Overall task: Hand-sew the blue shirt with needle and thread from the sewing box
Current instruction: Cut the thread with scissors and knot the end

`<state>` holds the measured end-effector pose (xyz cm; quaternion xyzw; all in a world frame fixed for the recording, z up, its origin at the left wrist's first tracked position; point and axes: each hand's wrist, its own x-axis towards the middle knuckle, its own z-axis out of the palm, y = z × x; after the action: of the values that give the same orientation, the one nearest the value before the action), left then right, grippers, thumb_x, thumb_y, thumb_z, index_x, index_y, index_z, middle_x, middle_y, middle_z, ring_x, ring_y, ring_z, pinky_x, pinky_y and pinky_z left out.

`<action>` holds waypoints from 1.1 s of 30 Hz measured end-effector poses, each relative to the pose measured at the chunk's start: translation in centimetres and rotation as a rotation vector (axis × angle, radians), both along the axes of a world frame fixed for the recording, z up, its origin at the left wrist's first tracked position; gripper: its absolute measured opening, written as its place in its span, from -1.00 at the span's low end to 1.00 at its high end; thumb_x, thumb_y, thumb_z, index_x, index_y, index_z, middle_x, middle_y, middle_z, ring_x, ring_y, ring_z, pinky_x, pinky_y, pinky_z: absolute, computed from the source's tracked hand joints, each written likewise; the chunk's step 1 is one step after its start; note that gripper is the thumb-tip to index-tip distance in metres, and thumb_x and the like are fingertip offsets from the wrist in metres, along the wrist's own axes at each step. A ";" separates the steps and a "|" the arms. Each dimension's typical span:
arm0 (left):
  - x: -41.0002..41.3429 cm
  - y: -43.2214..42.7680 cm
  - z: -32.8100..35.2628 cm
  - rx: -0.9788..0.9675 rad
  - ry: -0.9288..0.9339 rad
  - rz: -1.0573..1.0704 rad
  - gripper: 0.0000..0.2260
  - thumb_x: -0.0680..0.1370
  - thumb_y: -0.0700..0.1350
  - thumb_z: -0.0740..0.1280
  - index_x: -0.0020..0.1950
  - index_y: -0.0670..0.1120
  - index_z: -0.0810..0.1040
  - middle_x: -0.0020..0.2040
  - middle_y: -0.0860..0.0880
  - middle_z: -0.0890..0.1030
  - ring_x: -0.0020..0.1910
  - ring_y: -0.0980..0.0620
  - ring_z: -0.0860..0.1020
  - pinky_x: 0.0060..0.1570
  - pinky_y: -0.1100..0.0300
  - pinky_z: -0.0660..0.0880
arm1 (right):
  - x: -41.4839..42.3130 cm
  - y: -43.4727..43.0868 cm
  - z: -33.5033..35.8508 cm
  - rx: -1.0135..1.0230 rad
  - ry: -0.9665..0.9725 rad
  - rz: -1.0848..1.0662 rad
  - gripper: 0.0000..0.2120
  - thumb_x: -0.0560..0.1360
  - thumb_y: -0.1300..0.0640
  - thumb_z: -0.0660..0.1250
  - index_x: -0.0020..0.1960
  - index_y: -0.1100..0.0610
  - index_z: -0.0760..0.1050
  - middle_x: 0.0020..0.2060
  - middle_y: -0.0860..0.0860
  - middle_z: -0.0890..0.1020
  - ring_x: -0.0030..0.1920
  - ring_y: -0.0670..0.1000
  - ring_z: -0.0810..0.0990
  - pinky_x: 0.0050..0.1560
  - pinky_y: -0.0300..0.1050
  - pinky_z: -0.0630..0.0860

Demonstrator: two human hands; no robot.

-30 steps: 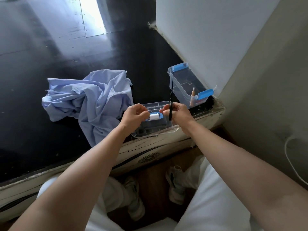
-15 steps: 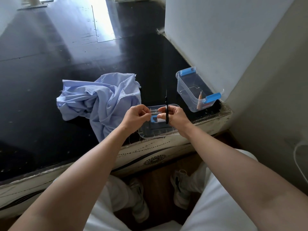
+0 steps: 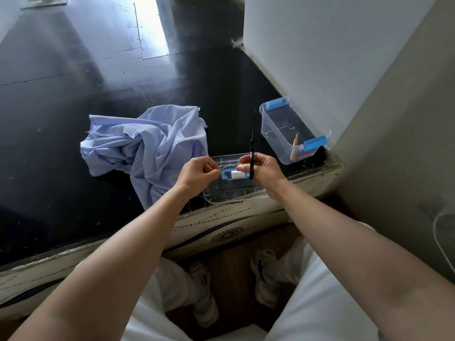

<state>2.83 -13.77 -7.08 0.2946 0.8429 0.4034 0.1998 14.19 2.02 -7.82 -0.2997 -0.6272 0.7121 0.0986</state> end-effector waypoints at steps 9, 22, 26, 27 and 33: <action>0.6 0.4 0.2 0.055 -0.561 -0.093 -0.74 0.54 -0.29 0.35 0.23 -0.19 0.49 -0.08 -0.19 0.65 -0.19 -0.03 0.59 -0.03 0.14 0.58 | 0.1 0.2 0.3 0.026 -0.010 0.034 -0.83 0.46 0.28 0.44 0.03 0.15 0.56 0.02 0.08 0.63 -0.01 -0.06 0.59 -0.16 -0.30 0.48; 1.9 1.5 0.6 0.058 -0.295 0.024 -0.92 0.55 -0.09 0.40 -0.08 -0.09 0.63 -0.18 -0.16 0.62 -0.23 -0.03 0.53 -0.28 0.20 0.47 | 0.7 0.3 0.5 0.032 -0.038 0.058 -0.79 0.46 0.28 0.44 0.09 0.20 0.56 -0.03 0.04 0.62 -0.03 -0.06 0.59 -0.16 -0.29 0.47; 2.3 1.4 0.8 0.058 -0.296 0.021 -0.92 0.56 -0.09 0.38 -0.05 -0.09 0.63 -0.09 -0.25 0.65 -0.16 -0.12 0.56 -0.14 0.03 0.56 | 1.0 0.4 0.5 0.059 -0.036 0.063 -0.84 0.48 0.28 0.42 0.05 0.18 0.56 0.00 0.08 0.63 0.02 -0.02 0.60 -0.08 -0.25 0.51; 2.3 1.4 0.9 0.059 -0.295 0.023 -0.92 0.56 -0.09 0.38 -0.05 -0.09 0.63 -0.08 -0.26 0.65 -0.15 -0.13 0.57 -0.07 -0.05 0.58 | 1.1 0.4 0.6 0.071 -0.034 0.055 -0.87 0.49 0.27 0.41 0.02 0.16 0.56 -0.01 0.08 0.64 0.03 0.00 0.60 -0.08 -0.25 0.51; 3.1 1.2 1.1 0.084 -0.260 0.097 -0.90 0.57 -0.08 0.37 -0.09 -0.07 0.63 -0.10 -0.21 0.66 -0.10 -0.17 0.61 -0.02 -0.10 0.59 | 2.7 0.9 1.6 0.096 -0.022 0.116 -0.73 0.50 -0.12 0.38 -0.09 0.09 0.49 -0.32 -0.05 0.48 -0.34 -0.11 0.41 -0.36 -0.33 0.36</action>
<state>5.89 -12.58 -5.99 0.2071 0.8056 0.4822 0.2750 16.85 2.88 -6.26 -0.2656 -0.6779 0.6825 0.0644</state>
